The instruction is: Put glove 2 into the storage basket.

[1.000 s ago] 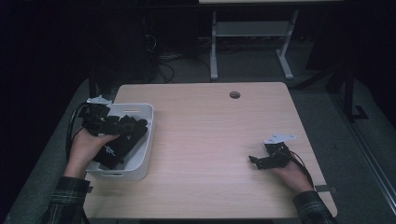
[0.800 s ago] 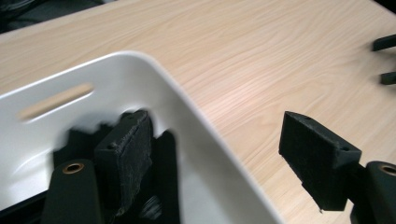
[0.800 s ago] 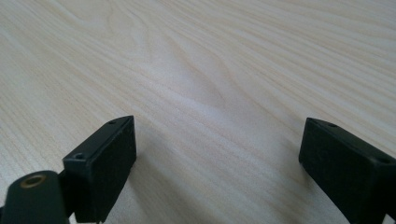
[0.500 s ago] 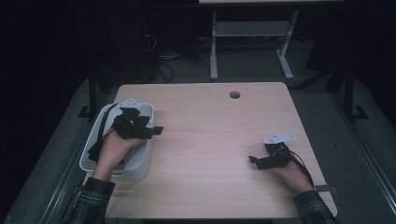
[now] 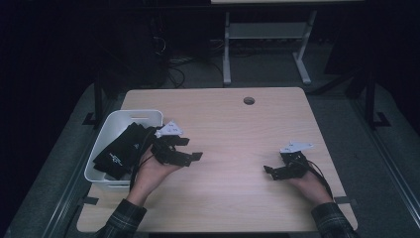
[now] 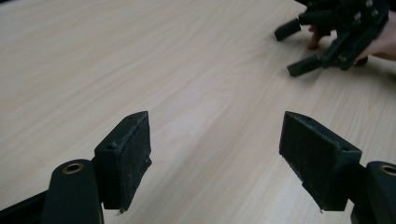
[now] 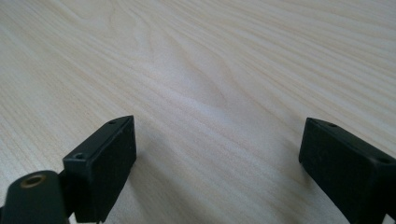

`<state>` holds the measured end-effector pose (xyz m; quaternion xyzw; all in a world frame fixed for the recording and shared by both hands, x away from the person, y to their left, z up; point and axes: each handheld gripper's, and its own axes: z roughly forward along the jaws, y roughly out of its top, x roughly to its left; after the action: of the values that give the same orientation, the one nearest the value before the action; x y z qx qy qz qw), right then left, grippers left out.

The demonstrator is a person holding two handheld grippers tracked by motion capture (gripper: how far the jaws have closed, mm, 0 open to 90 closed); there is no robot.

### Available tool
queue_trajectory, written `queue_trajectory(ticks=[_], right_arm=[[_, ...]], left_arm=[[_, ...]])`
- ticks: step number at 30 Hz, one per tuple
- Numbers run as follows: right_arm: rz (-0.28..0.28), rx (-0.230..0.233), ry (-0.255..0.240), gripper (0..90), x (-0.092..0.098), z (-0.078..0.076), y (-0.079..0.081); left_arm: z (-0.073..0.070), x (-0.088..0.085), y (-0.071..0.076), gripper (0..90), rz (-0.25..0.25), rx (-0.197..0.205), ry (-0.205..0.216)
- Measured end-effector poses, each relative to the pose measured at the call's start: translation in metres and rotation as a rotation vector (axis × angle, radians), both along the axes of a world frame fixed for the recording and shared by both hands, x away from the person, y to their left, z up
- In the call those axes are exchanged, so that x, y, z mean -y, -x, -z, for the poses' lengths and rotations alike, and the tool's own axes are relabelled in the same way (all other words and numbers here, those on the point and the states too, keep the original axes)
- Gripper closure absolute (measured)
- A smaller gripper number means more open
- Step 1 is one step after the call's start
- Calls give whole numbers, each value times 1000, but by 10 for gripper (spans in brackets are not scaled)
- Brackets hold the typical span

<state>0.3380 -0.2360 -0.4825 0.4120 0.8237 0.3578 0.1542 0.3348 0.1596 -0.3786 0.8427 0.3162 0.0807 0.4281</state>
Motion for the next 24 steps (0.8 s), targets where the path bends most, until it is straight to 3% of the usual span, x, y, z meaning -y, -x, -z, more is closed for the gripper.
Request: queue_trajectory(ticks=[4, 8, 12, 15, 19, 22, 24], right_arm=[[-4, 4, 0, 109, 0, 0, 0], [-7, 5, 3, 109, 0, 0, 0], [-8, 5, 1, 109, 0, 0, 0], [-9, 8, 3, 109, 0, 0, 0], [-12, 10, 3, 109, 0, 0, 0], [-15, 12, 4, 109, 0, 0, 0], [-16, 12, 4, 109, 0, 0, 0]], left_arm=[[17, 10, 6, 234, 13, 16, -14], [36, 19, 11, 224, 35, 9, -54], [56, 24, 15, 208, 58, 33, -129], [70, 27, 15, 188, 74, 5, -164], [83, 33, 15, 169, 87, 22, -247], [91, 36, 15, 150, 96, 3, -231], [93, 37, 16, 140, 101, 17, -210]])
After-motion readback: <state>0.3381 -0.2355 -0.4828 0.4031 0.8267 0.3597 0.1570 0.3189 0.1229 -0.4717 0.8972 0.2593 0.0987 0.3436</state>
